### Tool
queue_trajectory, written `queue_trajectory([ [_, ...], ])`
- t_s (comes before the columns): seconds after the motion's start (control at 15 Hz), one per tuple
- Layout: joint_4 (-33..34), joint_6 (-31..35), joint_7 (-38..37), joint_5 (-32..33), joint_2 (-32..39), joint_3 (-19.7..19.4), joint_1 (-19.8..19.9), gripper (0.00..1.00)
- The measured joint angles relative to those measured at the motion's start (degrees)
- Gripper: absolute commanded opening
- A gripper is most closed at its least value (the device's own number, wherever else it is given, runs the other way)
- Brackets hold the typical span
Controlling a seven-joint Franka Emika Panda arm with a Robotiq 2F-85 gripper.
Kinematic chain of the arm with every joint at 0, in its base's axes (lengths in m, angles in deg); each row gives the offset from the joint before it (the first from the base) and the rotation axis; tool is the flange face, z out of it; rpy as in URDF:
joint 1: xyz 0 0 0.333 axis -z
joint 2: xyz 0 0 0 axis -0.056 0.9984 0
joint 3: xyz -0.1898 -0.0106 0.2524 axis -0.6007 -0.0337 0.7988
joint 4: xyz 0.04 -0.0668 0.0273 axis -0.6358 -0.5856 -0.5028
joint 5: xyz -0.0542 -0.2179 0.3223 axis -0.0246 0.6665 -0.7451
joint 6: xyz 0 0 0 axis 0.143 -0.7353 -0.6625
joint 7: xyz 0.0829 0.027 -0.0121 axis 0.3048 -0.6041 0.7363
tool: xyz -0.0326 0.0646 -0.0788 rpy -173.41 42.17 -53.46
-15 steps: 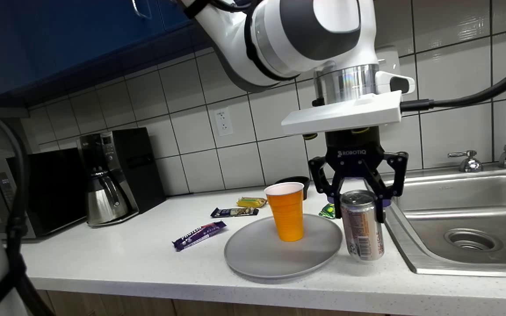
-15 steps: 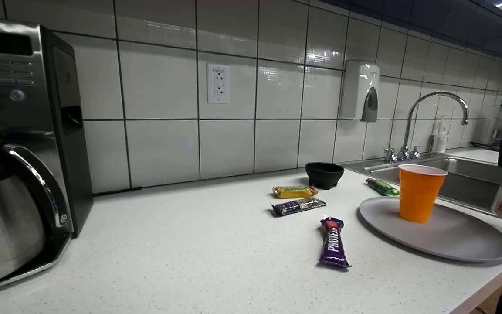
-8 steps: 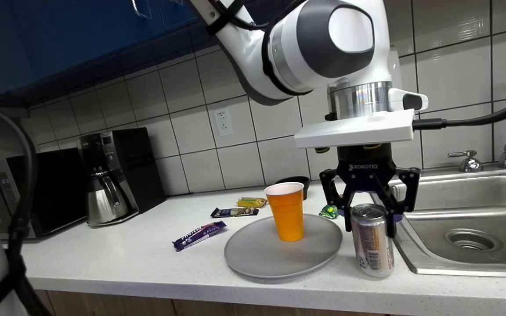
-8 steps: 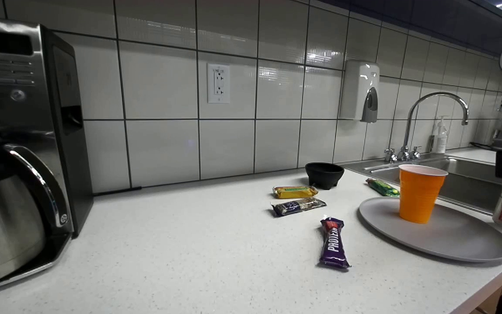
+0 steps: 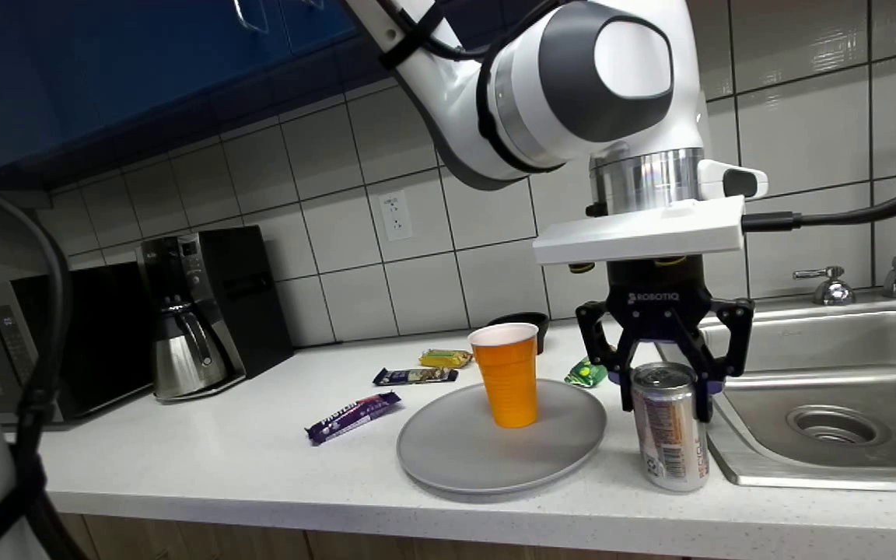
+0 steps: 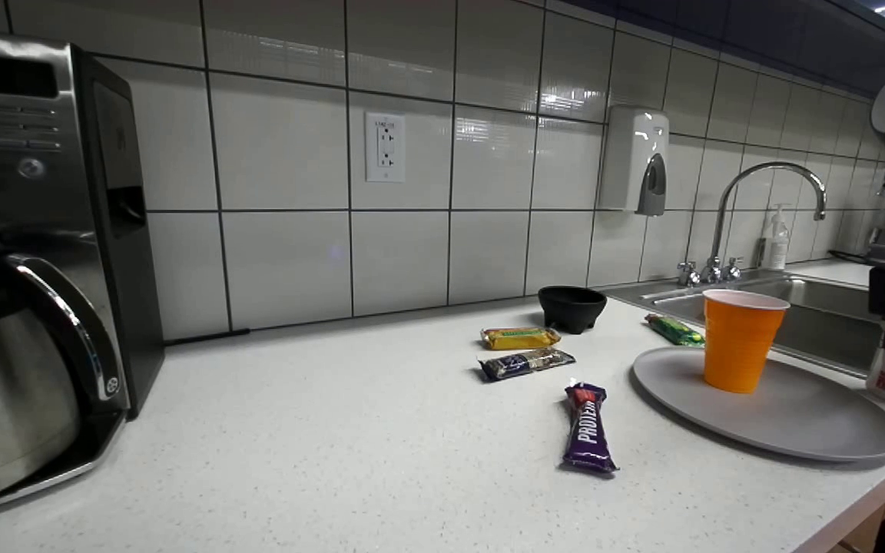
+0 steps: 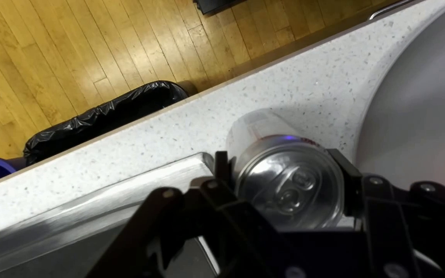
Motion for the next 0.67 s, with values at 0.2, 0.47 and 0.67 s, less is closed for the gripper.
queue_trajectory([
  [0.2,0.2,0.0,0.0,0.0,0.1,0.0,0.1,1.0],
  [0.47,0.6,-0.1,0.0,0.0,0.0,0.1,0.1,1.0],
  [0.67,1.2,-0.5,0.0,0.3,-0.6,0.3,0.1,1.0],
])
